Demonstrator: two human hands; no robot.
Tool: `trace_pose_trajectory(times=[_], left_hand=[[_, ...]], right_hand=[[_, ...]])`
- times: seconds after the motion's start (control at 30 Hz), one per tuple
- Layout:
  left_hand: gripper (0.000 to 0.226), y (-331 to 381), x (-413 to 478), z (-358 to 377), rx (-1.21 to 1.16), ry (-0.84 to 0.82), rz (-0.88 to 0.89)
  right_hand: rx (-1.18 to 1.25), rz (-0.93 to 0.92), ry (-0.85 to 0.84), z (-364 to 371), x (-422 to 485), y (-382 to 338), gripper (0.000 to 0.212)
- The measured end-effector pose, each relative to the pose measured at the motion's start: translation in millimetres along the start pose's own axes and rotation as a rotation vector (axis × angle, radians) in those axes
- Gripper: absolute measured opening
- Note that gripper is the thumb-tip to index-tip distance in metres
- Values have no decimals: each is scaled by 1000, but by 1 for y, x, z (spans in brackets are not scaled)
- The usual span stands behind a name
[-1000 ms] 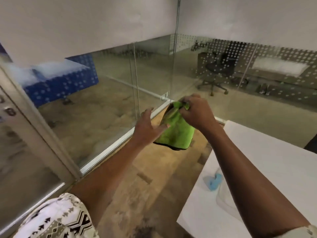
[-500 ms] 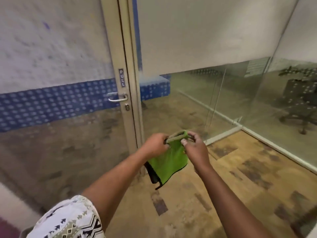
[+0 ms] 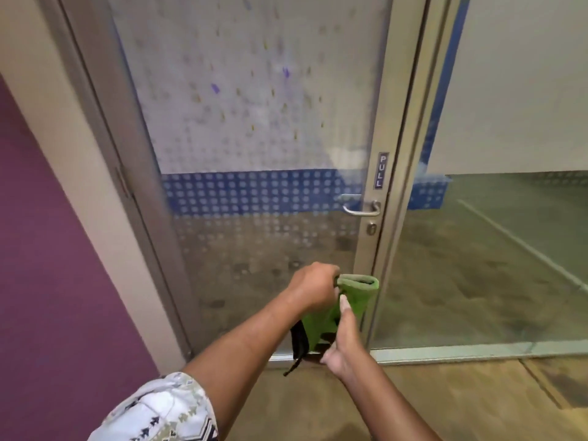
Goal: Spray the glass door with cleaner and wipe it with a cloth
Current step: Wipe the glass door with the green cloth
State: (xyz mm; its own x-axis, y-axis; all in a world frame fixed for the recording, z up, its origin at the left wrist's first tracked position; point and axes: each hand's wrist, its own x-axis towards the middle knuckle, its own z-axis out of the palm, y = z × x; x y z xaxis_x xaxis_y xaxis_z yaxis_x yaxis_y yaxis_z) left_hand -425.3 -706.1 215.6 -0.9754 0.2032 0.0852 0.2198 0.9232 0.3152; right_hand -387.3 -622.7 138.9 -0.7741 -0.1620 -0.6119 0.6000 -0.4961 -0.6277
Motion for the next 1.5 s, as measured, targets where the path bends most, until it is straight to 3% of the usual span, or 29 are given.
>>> trace_pose_trajectory(times=[0.33, 0.6, 0.73, 0.8, 0.9, 0.93, 1.0, 1.07, 1.17, 1.27, 1.4, 1.5], left_hand=[[15, -90, 114, -35, 12, 48, 8], [11, -127, 191, -47, -191, 160, 31], [20, -138, 226, -56, -282, 244, 82], [28, -141, 239, -62, -264, 286, 113], [47, -146, 251, -73, -350, 247, 189], [49, -154, 256, -75, -321, 254, 192], [52, -177, 264, -78, -218, 286, 180], [51, -203, 262, -78, -206, 344, 190], [41, -247, 247, -83, -165, 571, 167], [38, -310, 231, -97, -113, 749, 33], [39, -385, 211, -124, -7, 868, -128], [42, -419, 200, -145, 57, 948, -171]], right_hand=[[179, -104, -27, 100, 141, -49, 63], [194, -358, -18, 155, 216, -115, 62], [247, -545, -35, 175, 248, -157, 59], [230, -634, 22, 193, 263, -181, 51], [134, -721, 122, 225, 286, -222, 16], [113, -713, 212, 234, 290, -235, 28], [170, -594, 439, 250, 291, -256, 92], [154, -481, 553, 269, 287, -268, 123], [192, -485, 610, 289, 290, -269, 133], [156, -536, 629, 305, 301, -265, 132], [-70, -679, 641, 335, 309, -239, 126], [-320, -846, 657, 372, 310, -193, 134]])
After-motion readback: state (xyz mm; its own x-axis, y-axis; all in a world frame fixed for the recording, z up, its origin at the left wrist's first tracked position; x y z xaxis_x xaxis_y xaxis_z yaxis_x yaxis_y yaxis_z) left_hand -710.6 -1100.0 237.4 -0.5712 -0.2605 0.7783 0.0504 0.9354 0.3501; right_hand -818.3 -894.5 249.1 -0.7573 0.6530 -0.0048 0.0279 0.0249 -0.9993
